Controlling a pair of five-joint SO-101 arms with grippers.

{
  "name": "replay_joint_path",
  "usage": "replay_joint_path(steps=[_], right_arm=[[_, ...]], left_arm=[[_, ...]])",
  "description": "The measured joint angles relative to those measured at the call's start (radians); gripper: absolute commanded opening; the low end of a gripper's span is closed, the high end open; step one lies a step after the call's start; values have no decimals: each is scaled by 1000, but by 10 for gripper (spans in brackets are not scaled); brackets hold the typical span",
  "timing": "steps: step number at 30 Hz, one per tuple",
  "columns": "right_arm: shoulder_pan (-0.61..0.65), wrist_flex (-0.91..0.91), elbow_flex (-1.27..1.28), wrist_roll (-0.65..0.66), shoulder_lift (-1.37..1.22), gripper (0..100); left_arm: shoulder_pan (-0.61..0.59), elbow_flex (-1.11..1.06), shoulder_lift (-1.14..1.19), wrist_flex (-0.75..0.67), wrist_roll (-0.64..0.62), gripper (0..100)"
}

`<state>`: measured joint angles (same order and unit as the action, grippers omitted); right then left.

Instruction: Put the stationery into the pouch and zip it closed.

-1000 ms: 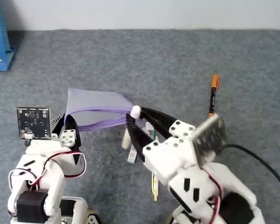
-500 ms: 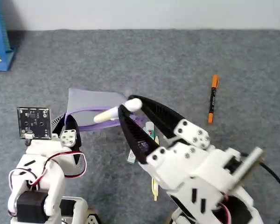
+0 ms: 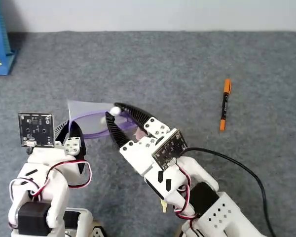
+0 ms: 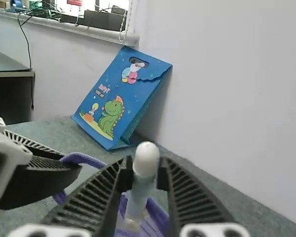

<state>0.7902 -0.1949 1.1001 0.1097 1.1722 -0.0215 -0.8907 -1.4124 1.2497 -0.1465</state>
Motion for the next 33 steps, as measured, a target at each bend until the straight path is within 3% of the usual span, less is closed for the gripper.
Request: replay_joint_path(steps=[4, 10, 15, 21, 27, 33], right_arm=[[-6, -124, -2, -14, 55, 223], [-55, -477, -169, -189, 104, 226], [-224, -747, -281, -244, 110, 223], [-477, -941, -279, -249, 91, 223], [-735, -951, -230, -255, -173, 226], [-850, -718, -230, -255, -505, 226]], left_arm=[[5, 0, 0, 0, 0, 11], [0, 0, 0, 0, 0, 11], [5, 0, 0, 0, 0, 11], [2, 0, 0, 6, 0, 11], [2, -12, 0, 6, 0, 11], [0, -12, 0, 6, 0, 11]])
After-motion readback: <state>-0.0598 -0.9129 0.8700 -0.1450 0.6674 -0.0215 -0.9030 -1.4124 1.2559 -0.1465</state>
